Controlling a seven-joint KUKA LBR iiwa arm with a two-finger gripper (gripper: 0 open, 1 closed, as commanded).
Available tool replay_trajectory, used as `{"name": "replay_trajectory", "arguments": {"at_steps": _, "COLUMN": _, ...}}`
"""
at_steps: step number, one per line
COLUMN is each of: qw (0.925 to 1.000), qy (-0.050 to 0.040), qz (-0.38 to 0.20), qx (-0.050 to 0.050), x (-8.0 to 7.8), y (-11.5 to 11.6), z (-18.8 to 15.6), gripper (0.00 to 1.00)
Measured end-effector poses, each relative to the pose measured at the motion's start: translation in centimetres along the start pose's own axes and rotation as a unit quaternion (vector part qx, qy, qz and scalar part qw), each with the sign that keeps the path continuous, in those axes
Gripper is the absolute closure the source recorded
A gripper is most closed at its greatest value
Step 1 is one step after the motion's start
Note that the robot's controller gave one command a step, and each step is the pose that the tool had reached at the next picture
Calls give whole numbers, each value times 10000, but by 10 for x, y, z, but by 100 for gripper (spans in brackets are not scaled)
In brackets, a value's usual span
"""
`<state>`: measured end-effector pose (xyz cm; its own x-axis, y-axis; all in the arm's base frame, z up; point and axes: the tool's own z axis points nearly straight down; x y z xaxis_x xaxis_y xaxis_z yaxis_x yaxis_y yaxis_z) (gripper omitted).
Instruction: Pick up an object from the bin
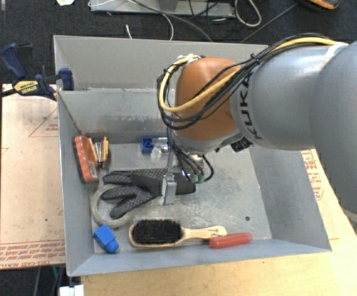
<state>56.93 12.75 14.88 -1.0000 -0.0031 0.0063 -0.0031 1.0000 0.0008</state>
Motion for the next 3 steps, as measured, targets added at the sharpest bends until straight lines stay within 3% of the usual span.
{"name": "replay_trajectory", "arguments": {"at_steps": 1, "qw": 10000, "qy": -36, "qz": 14, "qx": -4, "x": -2, "y": -1, "z": -4, "gripper": 0}}
{"name": "replay_trajectory", "arguments": {"at_steps": 2, "qw": 9994, "qy": -59, "qz": 351, "qx": -17, "x": -2, "y": -2, "z": 51, "gripper": 0}}
{"name": "replay_trajectory", "arguments": {"at_steps": 3, "qw": 9976, "qy": -80, "qz": 687, "qx": -33, "x": -25, "y": -9, "z": 77, "gripper": 0}}
